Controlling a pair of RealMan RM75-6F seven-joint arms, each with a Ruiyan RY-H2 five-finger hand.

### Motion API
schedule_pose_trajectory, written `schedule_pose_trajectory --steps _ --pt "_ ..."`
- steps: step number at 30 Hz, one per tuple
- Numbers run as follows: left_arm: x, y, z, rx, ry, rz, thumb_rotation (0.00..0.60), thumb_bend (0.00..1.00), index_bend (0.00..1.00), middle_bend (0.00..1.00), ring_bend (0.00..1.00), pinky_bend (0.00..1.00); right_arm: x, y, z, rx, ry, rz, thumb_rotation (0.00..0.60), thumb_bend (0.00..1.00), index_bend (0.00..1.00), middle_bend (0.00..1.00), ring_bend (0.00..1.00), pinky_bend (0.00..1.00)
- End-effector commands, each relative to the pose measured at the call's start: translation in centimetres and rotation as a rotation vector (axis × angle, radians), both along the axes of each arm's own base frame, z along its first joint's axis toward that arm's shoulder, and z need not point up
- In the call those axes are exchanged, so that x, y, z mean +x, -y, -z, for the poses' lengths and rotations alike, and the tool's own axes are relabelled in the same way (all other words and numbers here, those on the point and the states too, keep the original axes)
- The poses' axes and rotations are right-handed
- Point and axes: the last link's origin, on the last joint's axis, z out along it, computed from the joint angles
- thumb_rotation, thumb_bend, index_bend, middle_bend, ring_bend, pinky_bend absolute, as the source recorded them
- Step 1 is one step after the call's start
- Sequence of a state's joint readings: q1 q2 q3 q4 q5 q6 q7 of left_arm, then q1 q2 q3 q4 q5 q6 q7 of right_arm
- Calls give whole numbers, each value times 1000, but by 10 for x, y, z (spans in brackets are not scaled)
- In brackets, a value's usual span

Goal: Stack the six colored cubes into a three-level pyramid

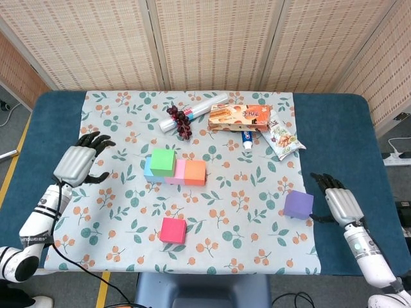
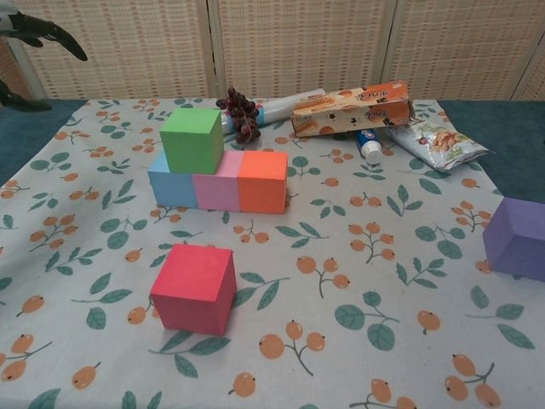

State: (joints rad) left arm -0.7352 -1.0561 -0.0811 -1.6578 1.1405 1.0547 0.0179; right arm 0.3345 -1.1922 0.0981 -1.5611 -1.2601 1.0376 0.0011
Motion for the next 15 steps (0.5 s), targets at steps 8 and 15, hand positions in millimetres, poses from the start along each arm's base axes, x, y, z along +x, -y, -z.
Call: schedule_pose_trajectory --steps 8,15 --pt "-13 16 2 -38 37 16 600 279 209 124 31 109 -11 3 25 41 8 35 600 31 54 115 0 146" --pt "-19 18 1 -46 49 8 600 279 207 124 31 110 -4 -6 22 61 49 33 600 30 54 115 0 146"
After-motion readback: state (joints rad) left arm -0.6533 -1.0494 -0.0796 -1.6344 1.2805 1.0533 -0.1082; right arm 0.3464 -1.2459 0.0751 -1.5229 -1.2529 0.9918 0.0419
